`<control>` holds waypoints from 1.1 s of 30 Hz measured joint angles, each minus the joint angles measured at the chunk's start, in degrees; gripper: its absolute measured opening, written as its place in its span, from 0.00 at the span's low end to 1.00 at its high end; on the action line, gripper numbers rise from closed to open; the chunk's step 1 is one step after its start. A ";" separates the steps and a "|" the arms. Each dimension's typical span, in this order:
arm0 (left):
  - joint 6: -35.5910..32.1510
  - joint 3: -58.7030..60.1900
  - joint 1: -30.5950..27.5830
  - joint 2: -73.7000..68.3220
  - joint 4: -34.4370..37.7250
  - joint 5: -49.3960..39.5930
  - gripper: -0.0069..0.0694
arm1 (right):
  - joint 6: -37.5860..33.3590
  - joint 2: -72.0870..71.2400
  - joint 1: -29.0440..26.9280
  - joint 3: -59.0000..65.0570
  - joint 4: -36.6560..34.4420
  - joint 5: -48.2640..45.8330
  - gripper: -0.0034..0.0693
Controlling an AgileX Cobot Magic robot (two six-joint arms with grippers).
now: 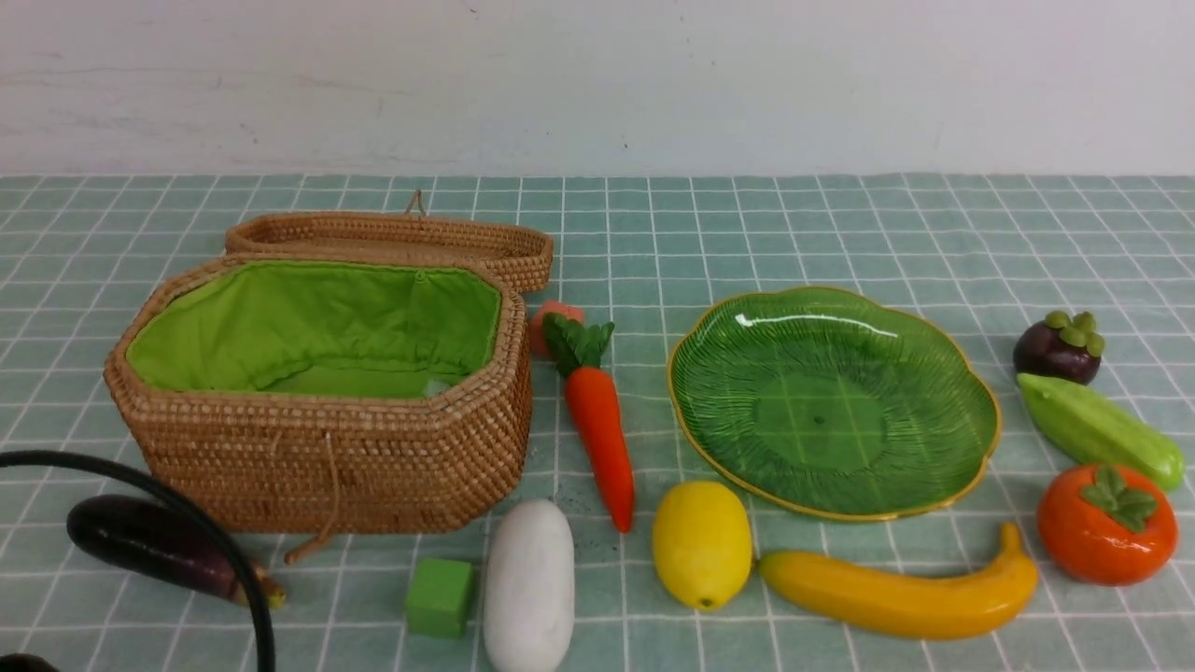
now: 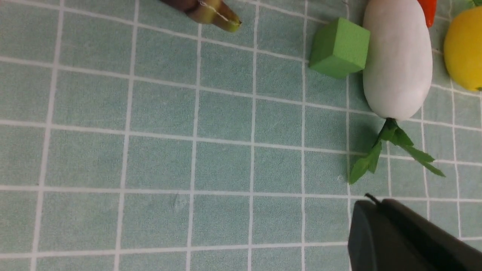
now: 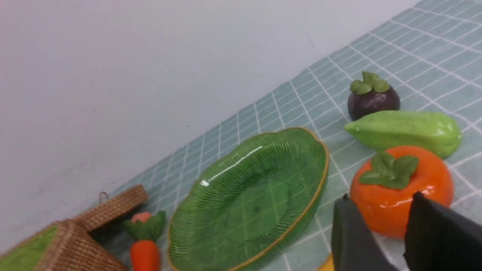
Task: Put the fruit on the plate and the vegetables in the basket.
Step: Use the left arm to grab an eggplant and put it into the left basket
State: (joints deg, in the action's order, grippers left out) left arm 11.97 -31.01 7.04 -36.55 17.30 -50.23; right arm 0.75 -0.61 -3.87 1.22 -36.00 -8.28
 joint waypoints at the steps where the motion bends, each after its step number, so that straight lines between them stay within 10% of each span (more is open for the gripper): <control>1: 0.00 0.00 0.00 0.00 -0.05 0.05 0.07 | 0.17 0.00 0.18 -1.03 -2.03 -2.12 0.33; 14: 0.00 -1.62 0.00 -9.95 -2.00 2.53 0.07 | -15.86 26.48 3.22 -46.56 2.49 -57.09 0.03; 22: 2.56 -9.37 -2.71 -20.84 -6.49 5.68 0.07 | -17.13 33.39 6.36 -57.11 4.04 -62.26 0.03; 33: 1.93 -13.65 -23.78 -29.07 -1.48 9.09 0.07 | -17.19 33.39 10.75 -57.32 7.92 -63.46 0.04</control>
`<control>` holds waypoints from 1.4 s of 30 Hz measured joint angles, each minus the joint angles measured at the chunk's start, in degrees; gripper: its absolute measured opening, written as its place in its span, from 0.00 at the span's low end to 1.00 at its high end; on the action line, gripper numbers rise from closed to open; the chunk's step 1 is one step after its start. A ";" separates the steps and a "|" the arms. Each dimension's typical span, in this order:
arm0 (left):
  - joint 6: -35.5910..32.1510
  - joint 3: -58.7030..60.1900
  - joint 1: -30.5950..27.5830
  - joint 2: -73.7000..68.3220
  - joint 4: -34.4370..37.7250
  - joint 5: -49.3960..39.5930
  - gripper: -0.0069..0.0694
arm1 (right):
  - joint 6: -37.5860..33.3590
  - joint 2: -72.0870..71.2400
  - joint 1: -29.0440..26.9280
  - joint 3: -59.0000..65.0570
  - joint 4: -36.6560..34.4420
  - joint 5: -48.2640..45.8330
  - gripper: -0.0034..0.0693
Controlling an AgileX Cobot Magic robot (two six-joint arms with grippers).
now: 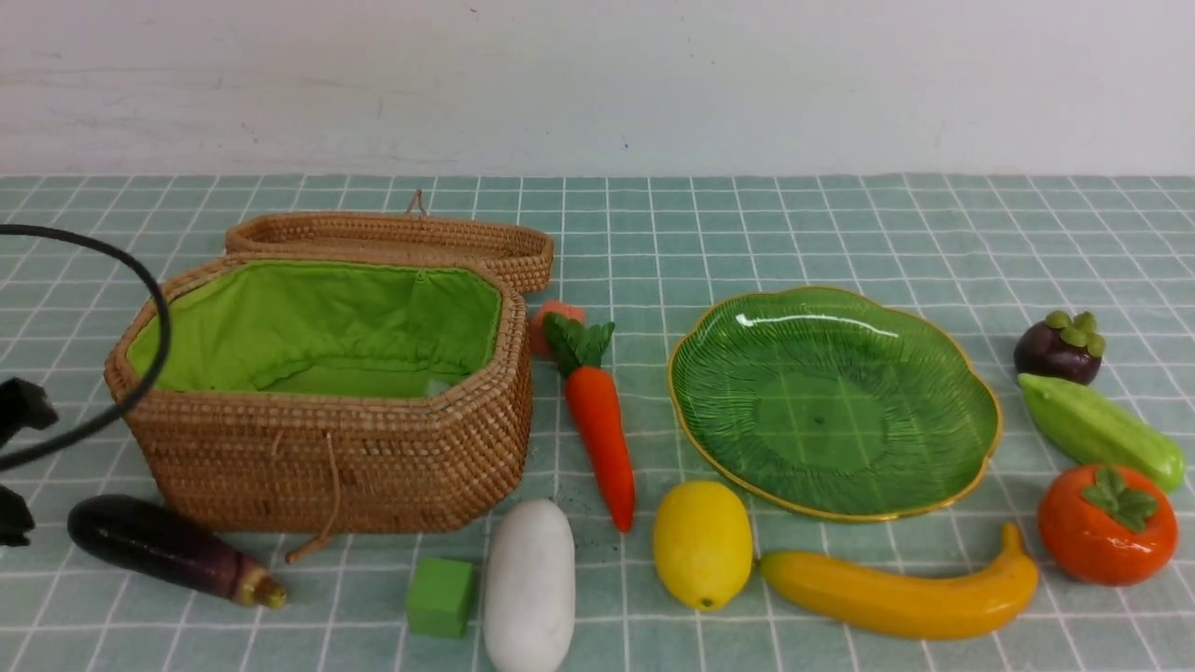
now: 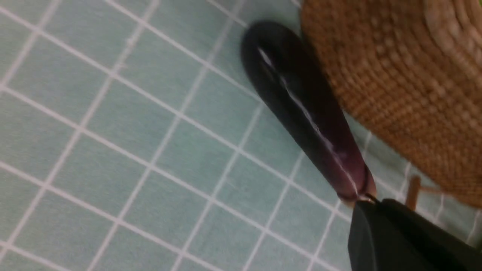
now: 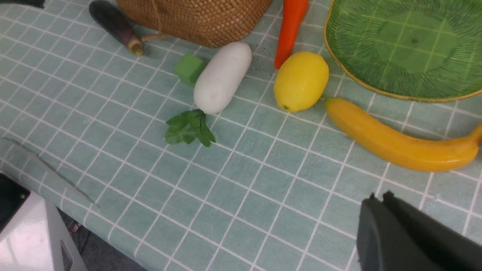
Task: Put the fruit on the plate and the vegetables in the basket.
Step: Use the left arm to grab an eggplant and put it into the left basket
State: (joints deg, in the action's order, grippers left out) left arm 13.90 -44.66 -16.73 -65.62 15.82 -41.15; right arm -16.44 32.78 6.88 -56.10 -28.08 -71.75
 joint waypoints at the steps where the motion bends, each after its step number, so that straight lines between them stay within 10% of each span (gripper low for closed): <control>1: -0.05 0.00 -1.59 -0.67 0.52 1.00 0.07 | 0.00 0.00 0.65 0.00 0.16 0.00 0.04; 9: -0.33 -0.17 -3.72 -10.45 4.64 7.10 0.16 | -1.69 0.00 2.58 0.00 0.35 0.10 0.05; 21: -0.57 -0.43 -3.72 -24.40 14.18 17.71 0.79 | -2.51 0.00 2.75 0.00 0.29 0.10 0.07; 42: -0.70 -0.66 -3.72 -29.05 19.91 23.32 0.83 | -2.56 0.00 2.75 0.00 0.17 0.11 0.08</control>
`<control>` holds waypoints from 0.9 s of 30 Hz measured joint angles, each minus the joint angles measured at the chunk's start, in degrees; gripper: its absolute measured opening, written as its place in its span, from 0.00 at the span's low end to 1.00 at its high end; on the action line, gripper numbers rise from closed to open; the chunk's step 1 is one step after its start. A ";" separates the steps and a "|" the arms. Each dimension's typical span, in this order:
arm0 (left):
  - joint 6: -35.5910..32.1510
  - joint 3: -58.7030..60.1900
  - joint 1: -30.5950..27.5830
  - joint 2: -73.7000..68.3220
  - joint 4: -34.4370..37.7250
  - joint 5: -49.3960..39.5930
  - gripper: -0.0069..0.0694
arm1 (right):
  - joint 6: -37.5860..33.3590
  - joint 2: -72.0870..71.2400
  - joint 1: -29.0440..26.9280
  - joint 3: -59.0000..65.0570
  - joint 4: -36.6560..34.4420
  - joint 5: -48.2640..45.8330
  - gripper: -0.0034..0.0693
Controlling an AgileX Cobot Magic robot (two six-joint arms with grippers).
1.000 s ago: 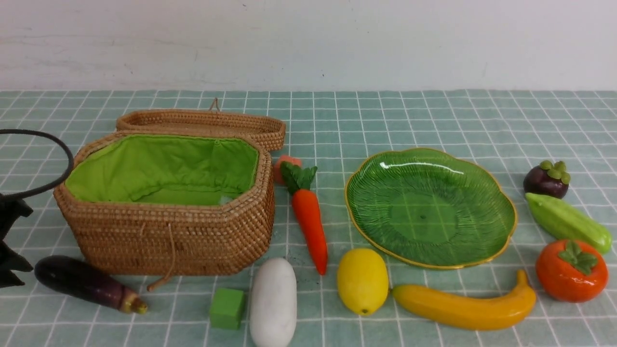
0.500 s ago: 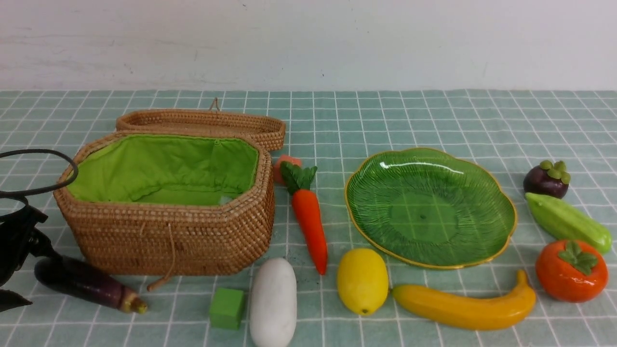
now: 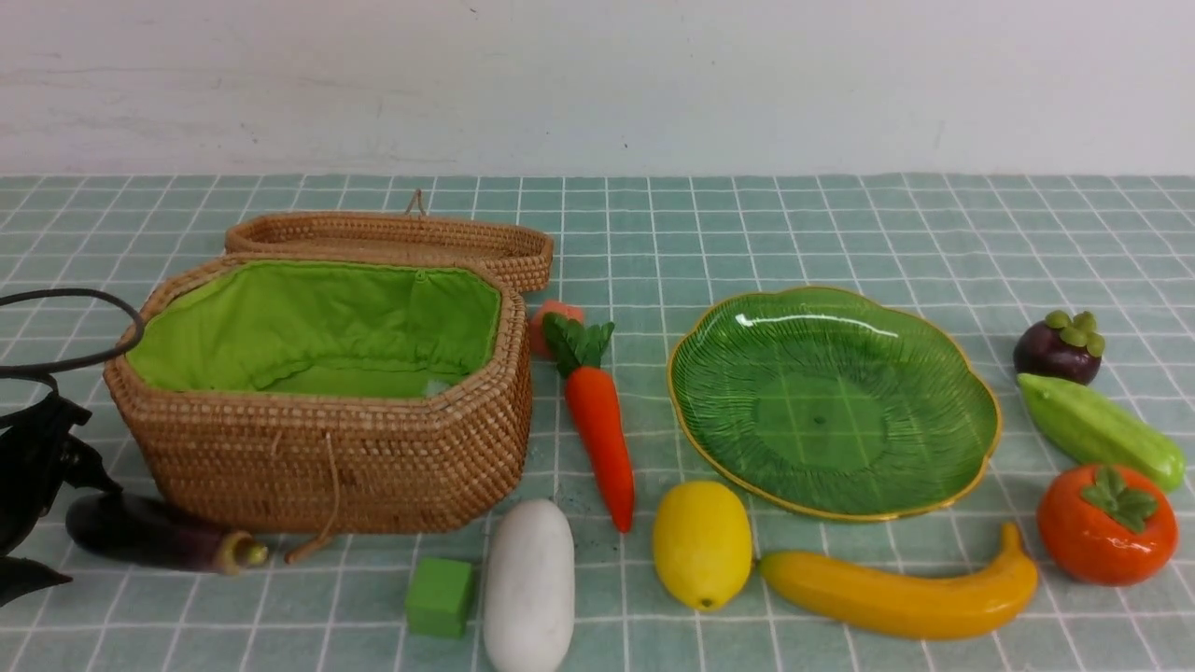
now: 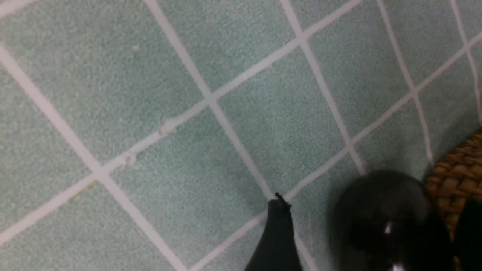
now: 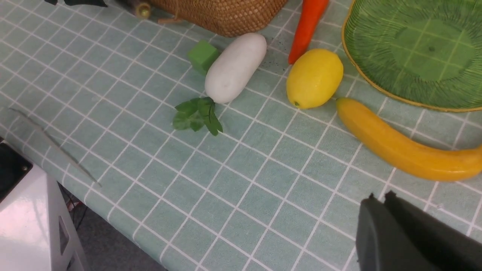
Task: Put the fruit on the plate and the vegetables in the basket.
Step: Use the left arm to grab an eggplant and put it into the left basket
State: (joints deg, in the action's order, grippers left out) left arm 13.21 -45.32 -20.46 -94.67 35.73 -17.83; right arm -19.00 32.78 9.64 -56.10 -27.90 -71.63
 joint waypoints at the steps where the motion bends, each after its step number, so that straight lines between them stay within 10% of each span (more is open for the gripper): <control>1: 0.00 0.00 0.00 0.14 0.06 -0.31 0.83 | 0.00 0.00 0.00 0.00 -0.06 0.00 0.08; 27: -2.83 0.00 0.00 -0.42 0.63 -1.94 0.77 | -0.06 0.00 0.00 0.00 -0.10 0.18 0.10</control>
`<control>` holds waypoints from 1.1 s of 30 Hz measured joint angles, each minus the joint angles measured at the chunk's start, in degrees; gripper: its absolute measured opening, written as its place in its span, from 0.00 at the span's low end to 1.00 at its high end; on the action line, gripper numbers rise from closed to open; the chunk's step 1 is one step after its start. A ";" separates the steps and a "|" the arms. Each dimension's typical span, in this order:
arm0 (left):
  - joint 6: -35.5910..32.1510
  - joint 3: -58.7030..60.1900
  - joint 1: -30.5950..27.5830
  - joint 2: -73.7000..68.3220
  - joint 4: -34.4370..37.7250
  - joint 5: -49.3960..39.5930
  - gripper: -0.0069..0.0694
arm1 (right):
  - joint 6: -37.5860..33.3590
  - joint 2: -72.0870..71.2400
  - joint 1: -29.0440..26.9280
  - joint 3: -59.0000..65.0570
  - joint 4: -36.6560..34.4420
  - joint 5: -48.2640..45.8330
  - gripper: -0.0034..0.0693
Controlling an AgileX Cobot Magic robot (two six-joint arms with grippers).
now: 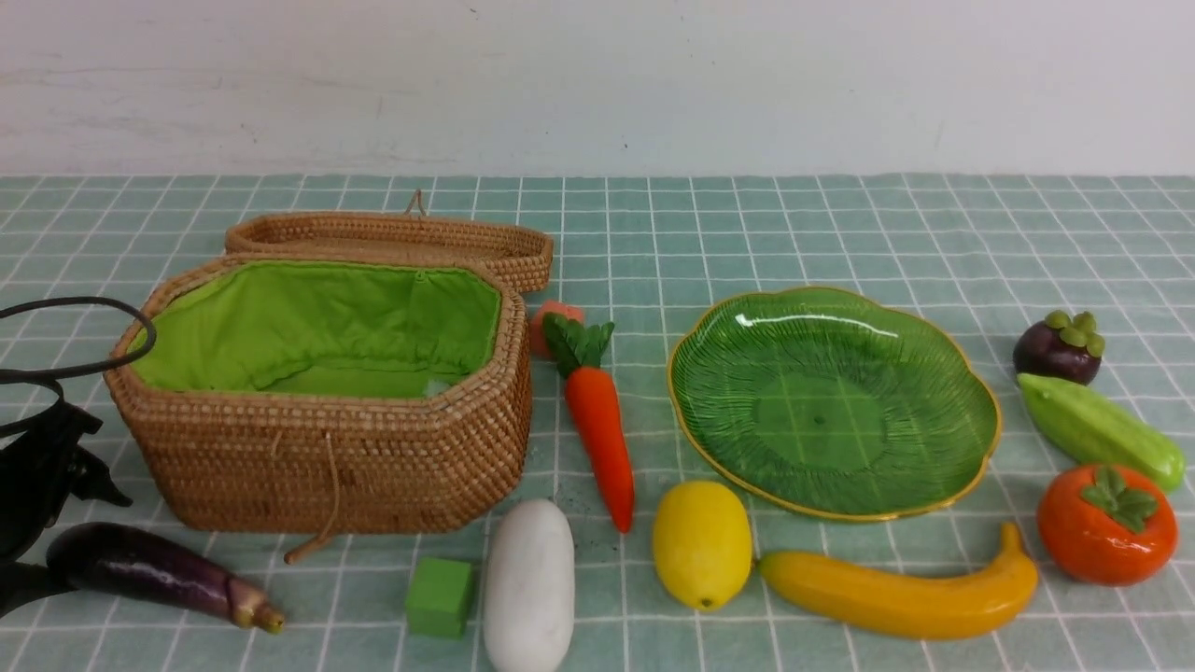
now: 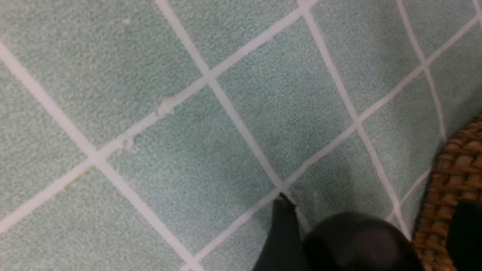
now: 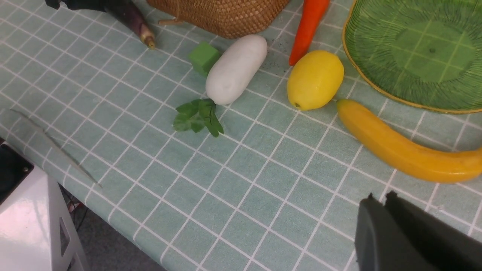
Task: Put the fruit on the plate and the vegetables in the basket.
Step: Use the left arm to grab an eggplant and put it into the left basket
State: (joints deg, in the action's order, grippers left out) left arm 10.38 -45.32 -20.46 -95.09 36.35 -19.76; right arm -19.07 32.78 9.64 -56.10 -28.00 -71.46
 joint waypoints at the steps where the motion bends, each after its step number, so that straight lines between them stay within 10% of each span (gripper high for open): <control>1: -0.07 0.00 0.00 0.00 0.00 -0.19 0.76 | 0.00 0.00 0.00 0.00 0.00 0.00 0.10; 33: -0.12 -0.19 0.00 13.73 -15.89 -6.16 0.60 | -0.12 0.00 0.00 0.00 -2.20 2.66 0.11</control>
State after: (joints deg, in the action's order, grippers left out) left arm 10.26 -45.51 -20.46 -81.36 20.46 -25.93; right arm -19.19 32.78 9.64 -56.10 -30.21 -68.80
